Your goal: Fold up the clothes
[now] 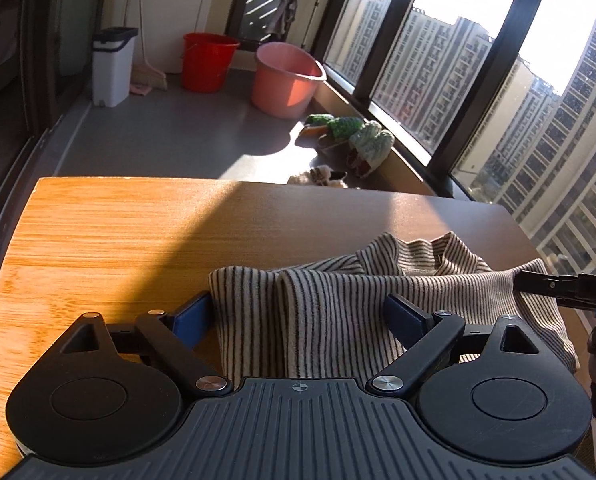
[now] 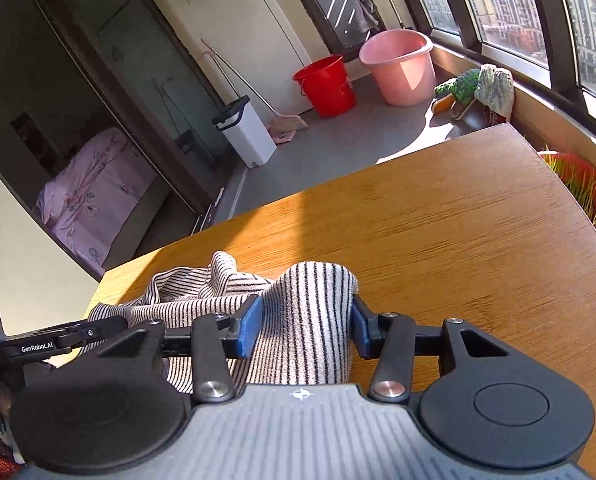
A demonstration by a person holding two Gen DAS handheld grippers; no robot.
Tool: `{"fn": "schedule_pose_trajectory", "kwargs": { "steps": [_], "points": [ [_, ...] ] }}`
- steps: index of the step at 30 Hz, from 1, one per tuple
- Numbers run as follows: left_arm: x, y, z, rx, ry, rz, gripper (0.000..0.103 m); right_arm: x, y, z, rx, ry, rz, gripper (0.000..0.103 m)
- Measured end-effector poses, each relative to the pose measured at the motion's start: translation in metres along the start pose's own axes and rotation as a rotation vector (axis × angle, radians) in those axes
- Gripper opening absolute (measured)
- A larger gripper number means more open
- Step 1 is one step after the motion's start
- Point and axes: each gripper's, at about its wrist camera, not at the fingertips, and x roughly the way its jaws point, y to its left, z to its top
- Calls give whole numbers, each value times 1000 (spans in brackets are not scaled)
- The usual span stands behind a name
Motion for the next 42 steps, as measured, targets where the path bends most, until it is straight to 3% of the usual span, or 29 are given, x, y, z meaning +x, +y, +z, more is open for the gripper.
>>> {"fn": "schedule_pose_trajectory", "kwargs": {
  "steps": [1,4,7,10,13,17,25,32,35,36,39,40,42],
  "points": [
    [1,-3,-1,23,-13,10,68,4,4,1,-17,3,-3,36],
    [3,-4,2,40,-29,-3,46,17,14,9,-46,11,-8,29],
    [-2,5,22,7,-74,7,35,22,30,34,-92,-43,4,25],
    [-28,11,37,-15,-158,-15,32,4,51,51,-127,-126,77,21],
    [-62,9,31,22,-228,-43,32,-30,70,35,-235,-177,119,21],
    [-101,10,-4,54,-204,-85,32,-69,76,-5,-317,-156,142,21],
    [-140,3,-62,84,-169,-109,32,-112,72,-64,-311,-100,140,21],
    [-155,15,-103,44,-67,-103,33,-124,68,-106,-356,-5,17,21],
    [-171,30,-121,29,-17,-82,39,-141,58,-121,-379,17,-22,23],
    [-180,34,-122,13,-22,-90,49,-149,55,-120,-362,10,-14,24],
    [-211,48,-123,-45,-50,-126,68,-170,46,-117,-308,-19,10,34],
    [-219,51,-119,-68,-62,-144,81,-178,42,-114,-277,-39,27,43],
    [-229,54,-112,-111,-86,-183,92,-182,36,-107,-213,-61,69,53]
  ]
}}
